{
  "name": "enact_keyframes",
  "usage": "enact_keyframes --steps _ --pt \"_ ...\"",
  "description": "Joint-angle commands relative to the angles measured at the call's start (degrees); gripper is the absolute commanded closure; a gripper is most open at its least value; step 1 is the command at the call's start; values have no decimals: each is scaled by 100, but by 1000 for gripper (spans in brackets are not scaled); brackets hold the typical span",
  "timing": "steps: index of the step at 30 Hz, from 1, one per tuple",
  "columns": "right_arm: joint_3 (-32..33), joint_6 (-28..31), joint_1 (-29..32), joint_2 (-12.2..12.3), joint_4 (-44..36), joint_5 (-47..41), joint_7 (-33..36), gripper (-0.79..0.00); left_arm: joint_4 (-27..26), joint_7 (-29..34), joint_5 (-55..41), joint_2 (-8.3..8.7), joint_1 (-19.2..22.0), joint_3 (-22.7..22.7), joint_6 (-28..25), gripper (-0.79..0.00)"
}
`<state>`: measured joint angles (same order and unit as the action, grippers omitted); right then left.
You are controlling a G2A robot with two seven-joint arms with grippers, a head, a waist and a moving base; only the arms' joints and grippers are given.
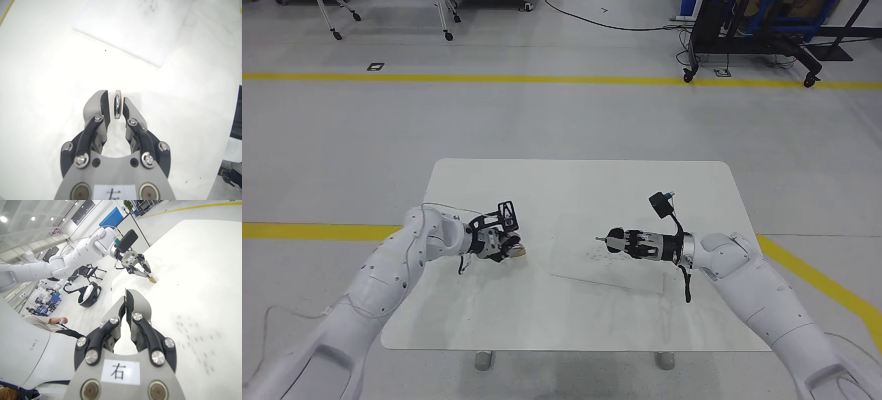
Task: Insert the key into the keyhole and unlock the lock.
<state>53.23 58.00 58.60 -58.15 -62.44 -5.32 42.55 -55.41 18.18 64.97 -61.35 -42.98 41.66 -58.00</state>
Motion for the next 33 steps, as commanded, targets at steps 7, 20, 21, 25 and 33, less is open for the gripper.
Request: enact_keyframes --steps 7,20,21,25,33 --pt "0 0 0 0 0 0 0 0 54 107 -22 -42 147 -217 0 0" --pt "0 0 0 0 0 0 0 0 68 -267 -238 -16 195 -91 91 0" --pt "0 0 0 0 0 0 0 0 24 -249 -227 -6 186 -63 126 0" --pt "0 0 0 0 0 0 0 0 -40 -164 -149 2 194 -60 179 0" --pt "0 0 0 0 0 0 0 0 -40 -164 -149 2 194 -60 179 0"
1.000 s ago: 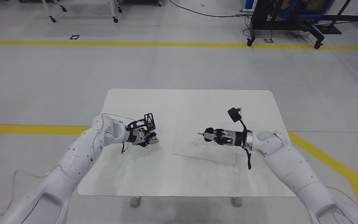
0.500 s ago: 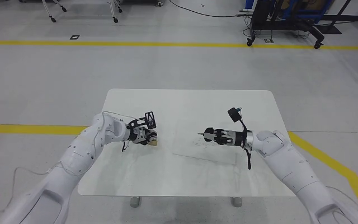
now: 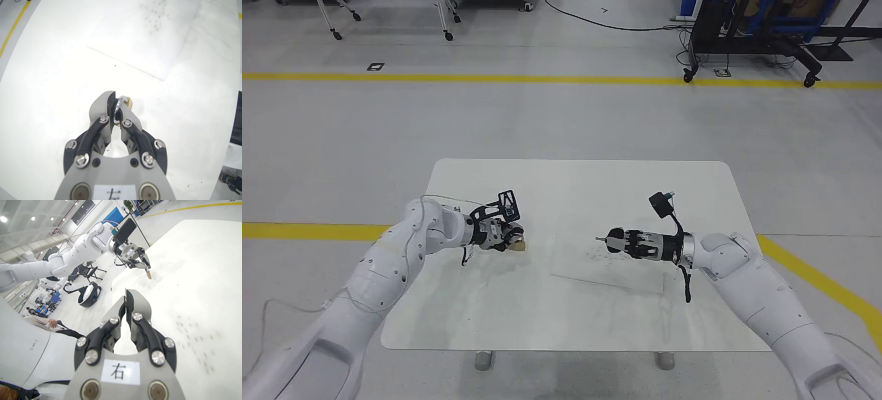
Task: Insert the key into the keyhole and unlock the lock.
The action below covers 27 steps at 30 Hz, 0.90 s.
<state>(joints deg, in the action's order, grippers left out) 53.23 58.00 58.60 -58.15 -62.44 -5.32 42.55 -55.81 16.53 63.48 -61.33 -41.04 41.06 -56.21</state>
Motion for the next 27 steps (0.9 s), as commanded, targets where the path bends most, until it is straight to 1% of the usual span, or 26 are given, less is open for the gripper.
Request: enact_keyframes --steps 1,2,3,5,7,10,12,15,16,18,25,27 --pt "0 0 0 0 0 0 0 0 0 0 0 0 0 0 0 0" --pt "2 -32 11 -2 -8 -2 -32 0 -35 -69 -82 -10 -84 -15 12 0" --pt "-5 -141 57 -14 -70 -37 -155 0 28 -261 -416 -28 -163 10 -145 0" --pt "-78 -242 118 -57 -178 -205 -331 0 348 -314 -1134 -99 -190 -15 -179 0" --pt "-149 -282 119 -109 -158 -383 -488 0 601 -268 -2074 -219 -161 -132 -179 0" --pt "-250 -302 64 -190 -23 -614 -665 0 938 267 -3603 -443 45 -404 -179 0" --pt "-322 -269 8 -245 72 -750 -731 0 1194 775 -4654 -611 260 -560 -179 0" --pt "-420 -207 -112 -327 228 -912 -780 0 1544 1536 -6022 -879 560 -762 -27 0" --pt "-437 -230 -153 -354 285 -1011 -826 0 1657 1789 -6296 -955 679 -820 36 0" --pt "-437 -230 -153 -354 285 -1011 -826 0 1829 2082 -6203 -1051 966 -920 121 0" --pt "-437 -230 -153 -354 285 -1011 -826 0 1829 2082 -6203 -1051 966 -920 121 0" --pt "-437 -230 -153 -354 285 -1011 -826 0 1757 2019 -6241 -1057 843 -921 268 0"
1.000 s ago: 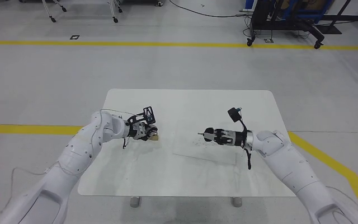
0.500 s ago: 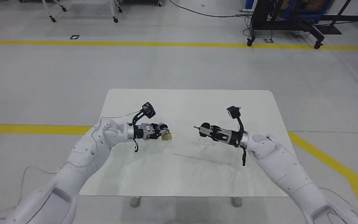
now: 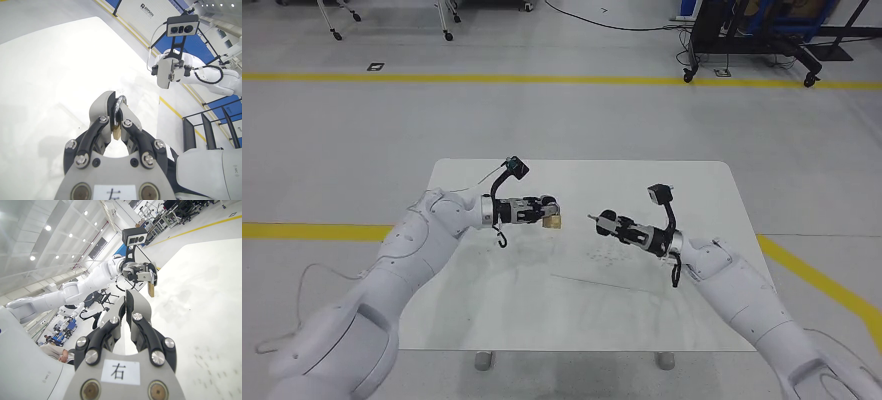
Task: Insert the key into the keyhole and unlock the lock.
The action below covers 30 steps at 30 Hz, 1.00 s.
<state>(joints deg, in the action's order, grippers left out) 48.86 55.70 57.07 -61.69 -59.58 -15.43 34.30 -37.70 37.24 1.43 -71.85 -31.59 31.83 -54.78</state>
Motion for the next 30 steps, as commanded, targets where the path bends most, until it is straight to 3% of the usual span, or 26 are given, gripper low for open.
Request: enact_keyframes --steps 1,4,7,13,24,30 --pt "0 0 0 0 0 0 0 0 -106 -96 -254 -13 -216 35 228 0" --pt "-43 -4 177 -44 -284 -280 -199 0 -216 221 -1473 -57 -479 184 723 0" --pt "-41 63 325 -105 -358 -495 -565 0 -253 1026 -3021 -126 -640 363 1627 0" --pt "17 -35 464 -197 -377 -436 -1121 0 -7 1967 -4578 -337 -633 535 3018 0" --pt "167 -265 659 -203 -640 -754 -1304 0 774 2399 -5081 -782 -88 557 3551 0" --pt "167 -265 659 -203 -640 -754 -1304 0 774 2399 -5081 -782 -88 557 3551 0"
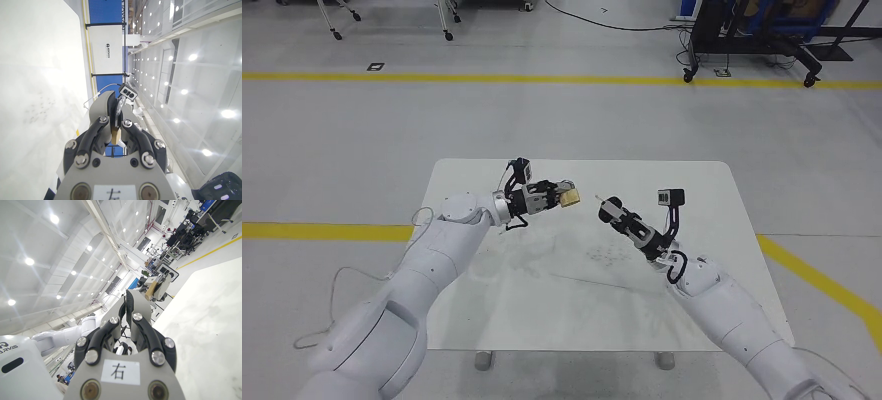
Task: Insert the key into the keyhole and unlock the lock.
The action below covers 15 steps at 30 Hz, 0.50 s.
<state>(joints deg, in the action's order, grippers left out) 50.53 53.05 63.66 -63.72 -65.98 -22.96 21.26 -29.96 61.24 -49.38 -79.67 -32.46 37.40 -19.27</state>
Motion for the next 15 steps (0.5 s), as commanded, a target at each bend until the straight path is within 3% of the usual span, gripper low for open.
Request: enact_keyframes --steps 1,6,10,15 --pt "0 0 0 0 0 0 0 0 -1 -1 0 0 0 0 0 0" --pt "39 -49 -17 4 -15 157 -24 0 -20 -133 83 3 -45 -15 134 0" --pt "337 31 -72 62 -38 1787 -270 0 -212 -302 17 13 -279 44 882 0" --pt "880 -331 -186 250 -667 4525 -109 0 -473 -245 -8 -13 -281 32 2266 0"
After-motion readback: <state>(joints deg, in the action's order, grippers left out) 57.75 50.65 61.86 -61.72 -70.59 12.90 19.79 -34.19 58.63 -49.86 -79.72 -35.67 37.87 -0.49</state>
